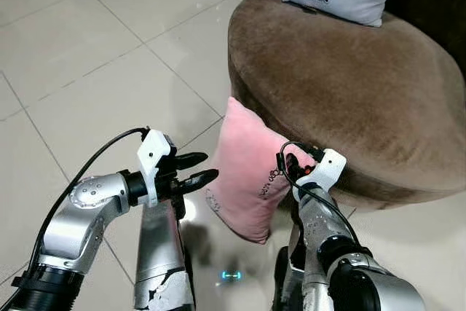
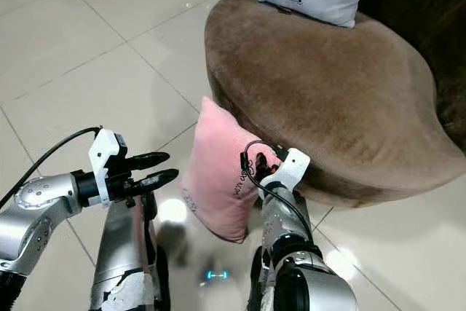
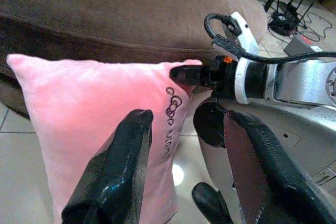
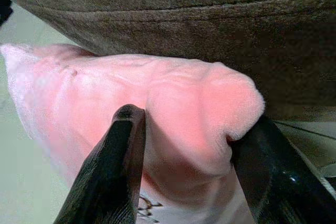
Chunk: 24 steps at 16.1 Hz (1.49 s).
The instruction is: Move the pillow to the sofa from floor
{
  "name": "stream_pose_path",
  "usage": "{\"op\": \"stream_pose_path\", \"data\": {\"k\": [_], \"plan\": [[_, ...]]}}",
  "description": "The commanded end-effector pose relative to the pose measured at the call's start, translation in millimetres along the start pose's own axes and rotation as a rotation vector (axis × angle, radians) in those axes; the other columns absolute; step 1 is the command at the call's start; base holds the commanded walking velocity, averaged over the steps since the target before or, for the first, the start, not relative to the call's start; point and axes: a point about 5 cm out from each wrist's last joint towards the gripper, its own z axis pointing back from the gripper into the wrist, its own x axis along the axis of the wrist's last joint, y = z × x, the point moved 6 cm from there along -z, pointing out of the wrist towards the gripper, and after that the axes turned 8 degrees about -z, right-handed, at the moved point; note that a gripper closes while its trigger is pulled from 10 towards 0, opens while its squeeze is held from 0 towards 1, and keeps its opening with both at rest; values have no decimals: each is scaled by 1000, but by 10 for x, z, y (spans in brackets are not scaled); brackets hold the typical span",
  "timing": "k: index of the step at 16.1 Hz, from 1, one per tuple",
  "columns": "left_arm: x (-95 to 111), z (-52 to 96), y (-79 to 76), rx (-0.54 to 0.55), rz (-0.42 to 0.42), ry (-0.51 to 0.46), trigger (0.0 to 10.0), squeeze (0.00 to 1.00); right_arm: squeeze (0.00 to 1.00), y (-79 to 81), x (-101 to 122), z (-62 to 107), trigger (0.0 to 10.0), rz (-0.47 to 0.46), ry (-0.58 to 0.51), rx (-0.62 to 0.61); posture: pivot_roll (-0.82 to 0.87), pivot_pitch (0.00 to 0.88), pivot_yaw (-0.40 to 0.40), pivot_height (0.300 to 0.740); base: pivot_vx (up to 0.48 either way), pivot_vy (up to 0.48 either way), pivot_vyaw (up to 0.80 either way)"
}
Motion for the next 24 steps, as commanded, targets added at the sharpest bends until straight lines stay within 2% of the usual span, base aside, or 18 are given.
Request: {"op": "stream_pose_path", "data": {"k": [1, 2, 3, 4, 6, 8, 10, 12, 13, 14, 16, 17, 19, 20, 21, 23, 24], "plan": [[15, 6, -41, -21, -11, 11, 10000, 0, 0, -18, -34, 13, 9333, -27, -1, -11, 310, 258, 21, 485, 0, 0, 0], [19, -5, -46, -24, -13, 14, 10000, 0, 0, -7, -38, 10, 6627, -35, -2, -14, 314, 260, 21, 485, 0, 0, 0], [20, -9, -47, -25, -13, 14, 10000, 0, 0, -3, -40, 9, 6627, -36, -1, -16, 314, 260, 21, 485, 0, 0, 0], [31, -55, -49, -26, -15, 17, 10000, 0, 0, 7, -39, 8, 0, -46, -4, -15, 324, 266, 24, 485, 0, 0, 0], [14, -164, -33, -24, -10, 21, 10000, 0, 0, 15, -35, 9, 0, -48, -10, -10, 324, 265, 23, 485, 0, 0, 0], [-24, -355, 13, -21, 0, 30, 10000, 0, 0, 29, -33, 8, 0, -34, -8, 4, 318, 264, 22, 485, 0, 0, 0], [4, -460, 11, -25, 3, 28, 10000, 0, 0, 23, -24, 8, 0, -34, -11, 5, 318, 264, 22, 485, 0, 0, 0], [99, -584, 4, -32, -2, 20, 10000, 0, 0, 8, -5, 6, 0, -37, -16, 5, 312, 262, 22, 485, 0, 0, 0], [267, -656, -14, -40, -14, 3, 10000, 0, 0, 10, 4, 5, 0, -36, -19, 9, 312, 258, 23, 485, 0, 0, 0], [373, -666, -22, -43, -21, -7, 10000, 0, 0, 10, 8, 4, 0, -33, -19, 11, 309, 256, 22, 485, 0, 0, 0], [735, -624, -49, -46, -48, -41, 10000, 0, 0, 17, 15, 1, 0, -30, -20, 17, 301, 247, 15, 485, 0, 0, 0], [933, -564, -86, -47, -62, -59, 10000, 0, 0, 21, 20, -1, 0, -25, -19, 22, 299, 245, 13, 485, 0, 0, 0], [1150, -439, -90, -11, -92, -60, 10000, 0, 0, 15, 23, -1, 0, -20, -17, 25, 281, 227, 0, 485, 0, 0, 0], [1205, -359, 21, 103, -140, -39, 10000, 0, 0, 11, 26, -1, 0, -15, -16, 27, 272, 215, -11, 485, 0, 0, 0], [1239, -319, 113, 212, -145, -37, 10000, 0, 0, 6, 29, -1, 0, -4, -12, 35, 264, 203, -33, 485, 0, 0, 0], [1318, -326, 41, 212, -95, -96, 10000, 0, 0, -3, 31, -2, 0, 11, -4, 41, 261, 201, -45, 485, 0, 0, 0], [1194, -258, -147, 132, -114, -77, 10000, 0, 0, -3, 36, -6, 0, 17, 0, 46, 260, 202, -61, 485, 0, 0, 0]]}}
